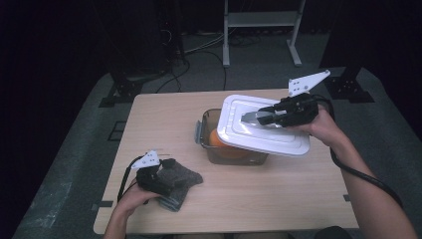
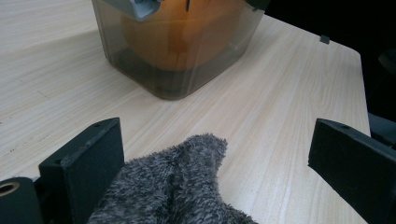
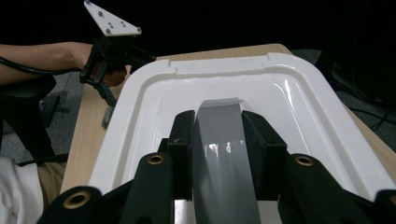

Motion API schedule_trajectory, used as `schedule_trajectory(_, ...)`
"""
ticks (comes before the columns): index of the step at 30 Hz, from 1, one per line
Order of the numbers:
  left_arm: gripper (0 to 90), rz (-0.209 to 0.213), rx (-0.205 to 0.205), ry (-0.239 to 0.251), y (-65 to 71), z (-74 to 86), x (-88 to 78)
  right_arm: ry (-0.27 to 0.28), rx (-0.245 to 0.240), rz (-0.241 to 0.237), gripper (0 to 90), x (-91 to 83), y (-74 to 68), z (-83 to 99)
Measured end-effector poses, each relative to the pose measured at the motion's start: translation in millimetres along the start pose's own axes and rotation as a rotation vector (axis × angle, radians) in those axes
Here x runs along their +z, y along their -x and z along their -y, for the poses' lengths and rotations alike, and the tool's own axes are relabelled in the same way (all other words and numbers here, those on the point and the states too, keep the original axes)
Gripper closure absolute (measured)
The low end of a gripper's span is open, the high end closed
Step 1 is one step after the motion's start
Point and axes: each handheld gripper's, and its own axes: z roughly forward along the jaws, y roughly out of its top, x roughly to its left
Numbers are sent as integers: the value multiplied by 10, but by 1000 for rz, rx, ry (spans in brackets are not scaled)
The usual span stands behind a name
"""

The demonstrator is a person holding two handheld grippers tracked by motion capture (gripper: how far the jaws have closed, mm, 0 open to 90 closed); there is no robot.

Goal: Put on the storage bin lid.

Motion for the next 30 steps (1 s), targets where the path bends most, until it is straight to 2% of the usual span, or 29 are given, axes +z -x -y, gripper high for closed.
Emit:
schedule_trajectory(16, 26, -2, -3, 6, 2, 0, -13, -20, -24, -30, 654, 251, 120, -136)
schedule_trajectory(30, 26, 3, 2, 6, 11, -7, -10, -31, -26, -40, 653, 401, 241, -153)
